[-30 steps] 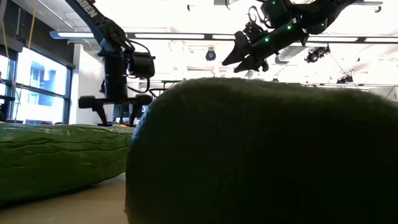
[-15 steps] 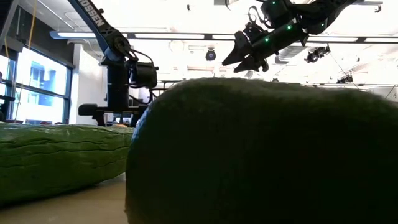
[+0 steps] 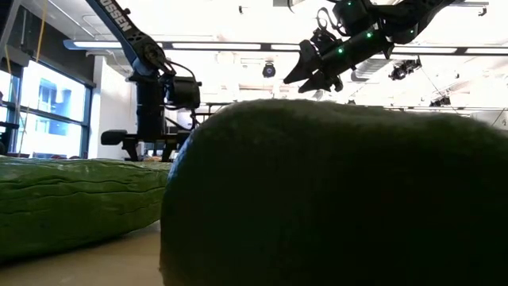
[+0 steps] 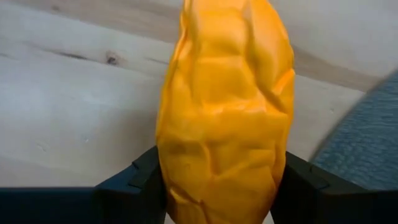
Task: Build produce basket
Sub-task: Put the yellow mango into the black wire basket
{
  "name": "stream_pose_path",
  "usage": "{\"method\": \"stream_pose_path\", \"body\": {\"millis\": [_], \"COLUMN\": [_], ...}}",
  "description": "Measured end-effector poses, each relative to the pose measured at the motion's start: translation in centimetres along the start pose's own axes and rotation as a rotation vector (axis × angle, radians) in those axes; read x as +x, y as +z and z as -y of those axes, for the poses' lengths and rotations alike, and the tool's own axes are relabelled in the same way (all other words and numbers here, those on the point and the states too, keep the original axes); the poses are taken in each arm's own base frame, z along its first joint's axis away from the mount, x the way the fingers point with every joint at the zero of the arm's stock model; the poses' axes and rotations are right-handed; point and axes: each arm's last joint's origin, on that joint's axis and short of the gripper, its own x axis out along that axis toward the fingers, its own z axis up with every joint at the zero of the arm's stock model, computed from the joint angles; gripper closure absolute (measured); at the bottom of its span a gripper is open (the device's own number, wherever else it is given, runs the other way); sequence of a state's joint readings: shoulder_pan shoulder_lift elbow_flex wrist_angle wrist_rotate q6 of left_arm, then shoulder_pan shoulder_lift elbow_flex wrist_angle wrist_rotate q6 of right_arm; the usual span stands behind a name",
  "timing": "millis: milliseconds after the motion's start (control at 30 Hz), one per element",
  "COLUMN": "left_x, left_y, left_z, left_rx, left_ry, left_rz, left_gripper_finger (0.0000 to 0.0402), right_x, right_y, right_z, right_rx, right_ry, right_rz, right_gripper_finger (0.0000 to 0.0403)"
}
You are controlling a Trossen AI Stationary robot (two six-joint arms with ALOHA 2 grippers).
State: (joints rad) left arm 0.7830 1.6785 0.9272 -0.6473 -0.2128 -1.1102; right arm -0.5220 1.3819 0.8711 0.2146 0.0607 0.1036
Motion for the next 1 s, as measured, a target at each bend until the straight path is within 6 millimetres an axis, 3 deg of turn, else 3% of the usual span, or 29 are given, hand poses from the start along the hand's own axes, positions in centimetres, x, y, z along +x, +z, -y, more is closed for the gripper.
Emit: {"method": "stream_pose_path", "body": {"millis": [233,600,767,1000], "left_x": [-3.1,-10.2,-13.2,-14.6], "left_y": [0.7,0.9,0.1,-2.0], "left_z": [0.2,0.3,1.2,2.5], "left_rx": [0.017,0.040,0.088,0.134], "left_ry": [-0.131,-0.463,-0.672,-0.810], "left_rz": [0.120,0.367,0.470,0.473], "left_gripper_finger": [0.0207,0.0205,0.0205,0.0204], "right_x": [0.0,0.0,0.0,0.0], "right_y": [0.0,0.0,0.0,0.0], "right_z": [0.0,0.0,0.1,0.1], "right_rx": [0.002,0.009,0.010,0.011], "right_ry": [0.000,-0.012,-0.019,-0.019], "right_rz": [-0.001,0.000,0.001,0.001], "right_gripper_finger": [0.0086,0.0086,0.0086,0.0086]}}
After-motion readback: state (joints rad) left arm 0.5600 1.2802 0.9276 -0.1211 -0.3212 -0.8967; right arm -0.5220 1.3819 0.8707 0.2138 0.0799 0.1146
